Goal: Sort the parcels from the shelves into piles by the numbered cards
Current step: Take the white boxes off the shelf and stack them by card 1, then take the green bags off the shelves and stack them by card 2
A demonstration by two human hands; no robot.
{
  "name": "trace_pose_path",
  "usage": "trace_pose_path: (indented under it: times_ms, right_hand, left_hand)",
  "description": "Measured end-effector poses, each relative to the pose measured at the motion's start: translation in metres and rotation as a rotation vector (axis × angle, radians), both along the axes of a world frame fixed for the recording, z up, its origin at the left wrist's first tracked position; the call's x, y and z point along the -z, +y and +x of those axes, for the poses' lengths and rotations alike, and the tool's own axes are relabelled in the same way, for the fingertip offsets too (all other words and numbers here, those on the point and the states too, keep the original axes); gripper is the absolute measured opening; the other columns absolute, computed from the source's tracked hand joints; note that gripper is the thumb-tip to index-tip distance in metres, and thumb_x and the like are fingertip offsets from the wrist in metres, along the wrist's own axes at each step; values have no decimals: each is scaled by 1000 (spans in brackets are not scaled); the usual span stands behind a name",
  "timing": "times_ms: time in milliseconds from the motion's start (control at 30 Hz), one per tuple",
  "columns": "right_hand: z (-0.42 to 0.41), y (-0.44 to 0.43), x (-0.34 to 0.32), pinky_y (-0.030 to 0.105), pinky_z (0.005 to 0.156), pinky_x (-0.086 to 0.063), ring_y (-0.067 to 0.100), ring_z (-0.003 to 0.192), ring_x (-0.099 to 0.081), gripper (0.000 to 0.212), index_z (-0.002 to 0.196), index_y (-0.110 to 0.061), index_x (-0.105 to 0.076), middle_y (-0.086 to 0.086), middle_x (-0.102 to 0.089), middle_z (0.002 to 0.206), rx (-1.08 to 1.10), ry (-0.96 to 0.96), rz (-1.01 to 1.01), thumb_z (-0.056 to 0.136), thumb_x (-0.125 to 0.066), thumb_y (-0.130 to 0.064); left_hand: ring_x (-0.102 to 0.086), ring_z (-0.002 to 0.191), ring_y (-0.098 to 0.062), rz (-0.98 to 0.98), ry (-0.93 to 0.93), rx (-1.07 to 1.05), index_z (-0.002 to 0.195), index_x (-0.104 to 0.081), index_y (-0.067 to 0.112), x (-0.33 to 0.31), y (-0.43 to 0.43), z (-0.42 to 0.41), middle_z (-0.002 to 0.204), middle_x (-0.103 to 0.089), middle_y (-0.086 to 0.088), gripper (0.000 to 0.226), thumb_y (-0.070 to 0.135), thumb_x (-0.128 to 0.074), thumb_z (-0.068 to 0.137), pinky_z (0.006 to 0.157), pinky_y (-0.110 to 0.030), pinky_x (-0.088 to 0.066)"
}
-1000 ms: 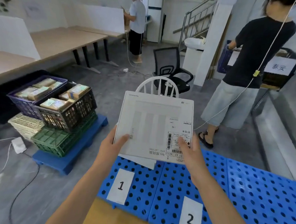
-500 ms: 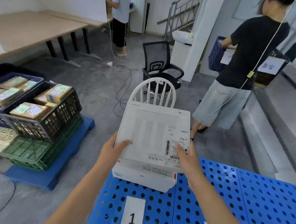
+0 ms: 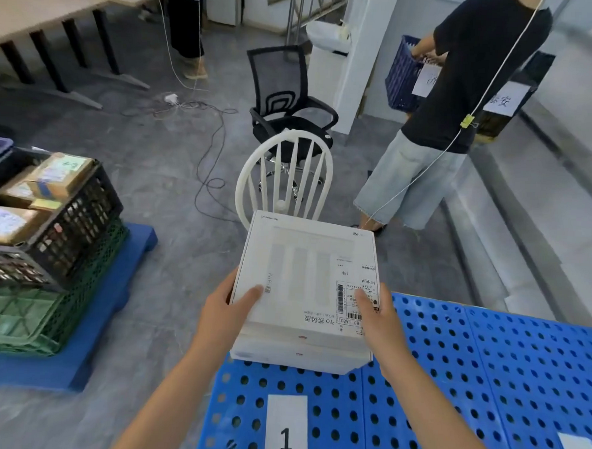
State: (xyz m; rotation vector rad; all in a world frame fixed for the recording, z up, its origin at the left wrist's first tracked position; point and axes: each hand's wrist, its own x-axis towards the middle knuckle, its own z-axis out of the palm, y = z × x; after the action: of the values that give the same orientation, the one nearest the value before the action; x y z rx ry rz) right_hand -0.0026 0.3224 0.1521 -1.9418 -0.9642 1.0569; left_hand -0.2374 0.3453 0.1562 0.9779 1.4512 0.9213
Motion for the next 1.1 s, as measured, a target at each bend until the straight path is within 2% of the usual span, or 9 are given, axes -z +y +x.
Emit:
trace_pose_path:
  times_ms: [133, 267, 333, 467, 567, 633, 700, 833, 1100]
  right_hand:
    - [-1, -3, 3, 38, 103, -42, 14, 126, -49, 54, 145, -35, -31, -11, -48, 142, -7, -54, -7, 95, -43, -53]
    - [-8, -10, -4, 30, 89, -43, 11, 115, -53, 46, 141, -30, -36, -8, -53, 137, -37, -125, 20, 99, -38, -49]
    - [-10, -13, -12, 33, 96, -41, 14, 125, -47, 49, 144, -27, -31, -2, -43, 147, -44, -186, 42, 100, -35, -48]
    - [-4, -19, -45, 34, 115, -23, 16, 145, -23, 61, 153, -21, -19, -1, -23, 158, -83, -402, 154, 101, -33, -49]
    - [1, -28, -77, 24, 100, -30, 17, 131, -40, 46, 140, -13, -39, 4, -44, 142, -155, -540, 263, 102, -36, -40]
    - [8, -37, -94, 23, 92, -32, 19, 122, -46, 40, 129, -12, -46, 4, -49, 130, -175, -615, 302, 102, -37, -40]
    - [20, -55, -108, 23, 97, -31, 18, 128, -42, 45, 134, -12, -44, 2, -44, 137, -165, -671, 326, 101, -36, -42]
    - [58, -107, -140, 33, 120, -17, 14, 146, -18, 54, 147, -15, -33, -1, -24, 158, -72, -775, 354, 102, -34, -45]
    - [172, -284, -199, 36, 112, -30, 27, 136, -32, 52, 144, -10, -33, 6, -32, 150, 182, -1041, 180, 103, -34, -41]
  left_hand:
    - [-63, 104, -10, 21, 29, -4, 129, -56, 33, 8, -7, -4, 112, -67, 14, 38, 29, -60, 92, 88, -34, -54]
    - [-60, 96, -3, 52, 89, 33, 130, -55, 29, 7, -8, -6, 111, -65, 12, 37, 31, -58, 93, 69, -17, -47]
    - [-60, 91, -1, 62, 132, 81, 128, -55, 26, -3, -7, -9, 110, -65, 10, 33, 32, -55, 95, 65, -16, -44]
    - [-49, 125, -13, 176, 213, 102, 143, -40, 24, -42, 2, -17, 141, -48, 7, 48, 36, -50, 97, 90, -21, -39]
    - [-52, 115, -4, 381, 353, 203, 142, -38, 34, -78, 0, -4, 137, -47, 12, 46, 37, -48, 97, 80, -13, -39]
    - [-47, 123, -4, 543, 464, 334, 143, -36, 34, -97, -8, 18, 142, -42, 13, 47, 36, -48, 98, 95, -18, -39]
    - [-31, 139, -11, 704, 567, 477, 145, -35, 28, -108, -22, 47, 151, -34, 10, 49, 34, -47, 98, 113, -24, -21]
    - [-13, 146, -10, 1005, 755, 679, 148, -30, 17, -132, -54, 119, 157, -24, 3, 54, 33, -44, 99, 115, -21, 9]
    - [-18, 146, -15, 1336, 743, 927, 149, -28, 12, -188, -167, 277, 157, -26, -2, 56, 33, -44, 99, 118, -27, -3]
